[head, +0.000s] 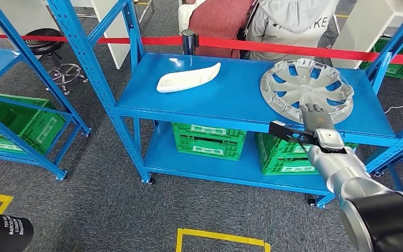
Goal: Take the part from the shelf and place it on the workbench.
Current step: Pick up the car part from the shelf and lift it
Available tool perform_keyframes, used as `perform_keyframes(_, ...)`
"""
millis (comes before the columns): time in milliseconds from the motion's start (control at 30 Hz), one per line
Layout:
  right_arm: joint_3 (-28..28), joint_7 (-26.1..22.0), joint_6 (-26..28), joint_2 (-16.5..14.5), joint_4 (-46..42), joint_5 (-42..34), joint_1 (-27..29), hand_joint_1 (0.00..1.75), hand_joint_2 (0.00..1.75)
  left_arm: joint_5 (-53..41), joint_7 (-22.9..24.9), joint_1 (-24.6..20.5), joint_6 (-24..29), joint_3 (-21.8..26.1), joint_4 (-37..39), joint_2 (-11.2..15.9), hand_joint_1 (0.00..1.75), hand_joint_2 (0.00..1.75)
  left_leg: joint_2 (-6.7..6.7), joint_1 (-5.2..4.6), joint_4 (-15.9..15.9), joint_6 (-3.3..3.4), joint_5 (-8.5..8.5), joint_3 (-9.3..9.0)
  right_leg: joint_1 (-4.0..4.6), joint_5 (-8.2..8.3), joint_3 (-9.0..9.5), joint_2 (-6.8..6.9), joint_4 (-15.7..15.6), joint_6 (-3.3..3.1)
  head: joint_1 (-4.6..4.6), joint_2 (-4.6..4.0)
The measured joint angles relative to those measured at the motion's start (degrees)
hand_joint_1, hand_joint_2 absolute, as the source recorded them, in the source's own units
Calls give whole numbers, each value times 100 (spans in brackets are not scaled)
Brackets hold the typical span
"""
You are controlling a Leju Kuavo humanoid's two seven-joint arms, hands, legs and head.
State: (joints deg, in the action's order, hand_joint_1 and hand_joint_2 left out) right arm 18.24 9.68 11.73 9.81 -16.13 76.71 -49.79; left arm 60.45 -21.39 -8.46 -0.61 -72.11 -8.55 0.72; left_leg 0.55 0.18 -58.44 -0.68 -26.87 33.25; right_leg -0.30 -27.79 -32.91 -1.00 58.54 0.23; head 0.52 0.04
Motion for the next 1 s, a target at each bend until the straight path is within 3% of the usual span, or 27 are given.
perform_keyframes(67, -13, 20, 79, 0, 15, -18, 114, 2, 175, 3, -11, 19, 0, 0, 0, 1, 0, 0, -1, 0, 0, 0, 0, 0, 0, 0, 0, 0, 0, 1, 0, 0)
perform_keyframes(200, -87, -32, 246, -4, 31, -49, 228, 175, 175, 13, -42, 47, 0, -2, 1, 2, 0, 0, 0, -1, 0, 0, 0, 1, -1, -1, 1, 0, 0, 1, 0, 0)
perform_keyframes(600, -126, -78, 174, -11, 37, 122, 160, 169, 175, 39, -57, 55, -46, -41, 0, -2, 0, 0, 0, 0, 1, 1, -2, -28, 0, -3, 31, 2, -2, 1, 0, 0)
perform_keyframes(733, -126, -92, 162, -11, 37, 150, 153, 0, 175, 72, -60, 60, -55, -44, 0, -2, 0, 0, 0, 0, 1, 1, -2, -33, 0, -2, 38, 2, -2, 2, 0, 0)
perform_keyframes(1000, -132, -31, 149, -33, 39, 191, 182, 0, 175, 102, -78, 77, -96, -48, 1, -2, 0, 0, 2, -1, 0, 1, -1, -33, -1, -2, 38, 3, -2, 2, 0, 0)
